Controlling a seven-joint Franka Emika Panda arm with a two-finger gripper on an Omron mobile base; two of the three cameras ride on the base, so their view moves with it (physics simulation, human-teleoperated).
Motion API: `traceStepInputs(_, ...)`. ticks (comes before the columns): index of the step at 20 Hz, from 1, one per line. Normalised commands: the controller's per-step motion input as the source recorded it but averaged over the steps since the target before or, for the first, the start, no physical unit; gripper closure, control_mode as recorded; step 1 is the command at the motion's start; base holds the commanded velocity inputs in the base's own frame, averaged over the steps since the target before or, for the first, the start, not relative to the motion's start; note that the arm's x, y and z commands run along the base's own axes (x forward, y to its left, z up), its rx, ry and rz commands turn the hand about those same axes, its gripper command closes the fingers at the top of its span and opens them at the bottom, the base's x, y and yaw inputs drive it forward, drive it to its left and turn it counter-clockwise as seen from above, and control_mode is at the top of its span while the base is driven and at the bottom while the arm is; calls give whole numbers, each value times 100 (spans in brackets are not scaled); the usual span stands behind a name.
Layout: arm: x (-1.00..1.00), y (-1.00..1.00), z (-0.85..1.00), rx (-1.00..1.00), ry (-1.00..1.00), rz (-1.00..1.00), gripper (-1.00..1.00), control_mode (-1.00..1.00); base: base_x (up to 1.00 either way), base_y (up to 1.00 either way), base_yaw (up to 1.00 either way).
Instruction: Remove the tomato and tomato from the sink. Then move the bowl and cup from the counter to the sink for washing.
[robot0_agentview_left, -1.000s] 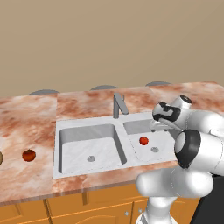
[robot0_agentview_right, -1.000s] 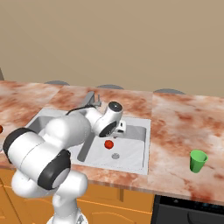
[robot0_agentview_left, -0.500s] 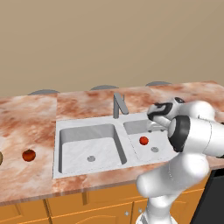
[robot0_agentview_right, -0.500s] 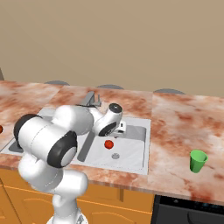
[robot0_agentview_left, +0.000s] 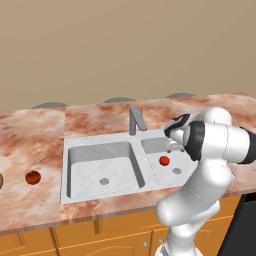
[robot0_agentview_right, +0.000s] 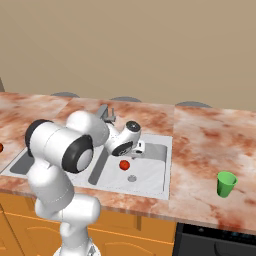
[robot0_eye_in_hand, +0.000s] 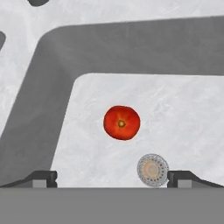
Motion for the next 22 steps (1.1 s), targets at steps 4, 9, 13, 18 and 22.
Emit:
traceStepInputs(4,25,-1,-21,0,0,0,-100,-100,0,0,0)
traceStepInputs(9,22,0,-21,0,0,0,-100,-100,0,0,0)
traceStepInputs(13,16,0,-22,0,0,0,-100,-100,0,0,0)
traceStepInputs(18,16,0,-18,0,0,0,-100,-100,0,0,0)
traceStepInputs(22,17,0,-9,0,0,0,-100,-100,0,0,0)
